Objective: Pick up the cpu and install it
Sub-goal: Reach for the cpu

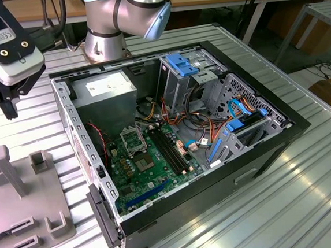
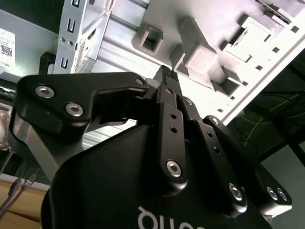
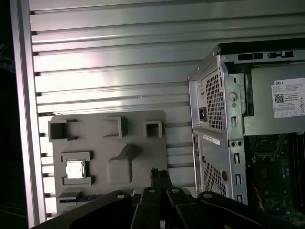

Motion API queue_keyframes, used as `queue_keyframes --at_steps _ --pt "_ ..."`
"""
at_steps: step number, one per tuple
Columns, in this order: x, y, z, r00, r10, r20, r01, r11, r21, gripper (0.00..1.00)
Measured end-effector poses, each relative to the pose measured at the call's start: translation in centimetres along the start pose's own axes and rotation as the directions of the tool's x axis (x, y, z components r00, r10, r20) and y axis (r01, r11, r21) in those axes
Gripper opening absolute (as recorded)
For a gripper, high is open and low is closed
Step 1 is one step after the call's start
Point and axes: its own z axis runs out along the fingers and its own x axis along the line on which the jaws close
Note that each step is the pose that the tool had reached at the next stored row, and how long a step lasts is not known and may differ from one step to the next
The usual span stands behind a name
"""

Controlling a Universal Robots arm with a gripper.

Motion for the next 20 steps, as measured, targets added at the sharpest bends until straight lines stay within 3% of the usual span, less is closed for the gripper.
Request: queue_keyframes --at_steps 4,7,8,10,20 --pt "0.31 -0.05 0.01 1.0 0.0 -0.0003 0.0 1.0 0.0001 0.11" --pt "1.29 -0.24 0.03 1.0 0.0 -0.0012 0.0 1.0 0.0001 0.11" --pt "2.0 -0.51 0.05 1.0 0.0 -0.0016 0.0 1.0 0.0002 0.11" --pt "2.59 -0.8 0.06 1.0 0.0 -0.0015 0.0 1.0 0.0002 0.11" --pt "4.12 -1.39 0.11 1.0 0.0 -0.003 0.0 1.0 0.0002 0.11"
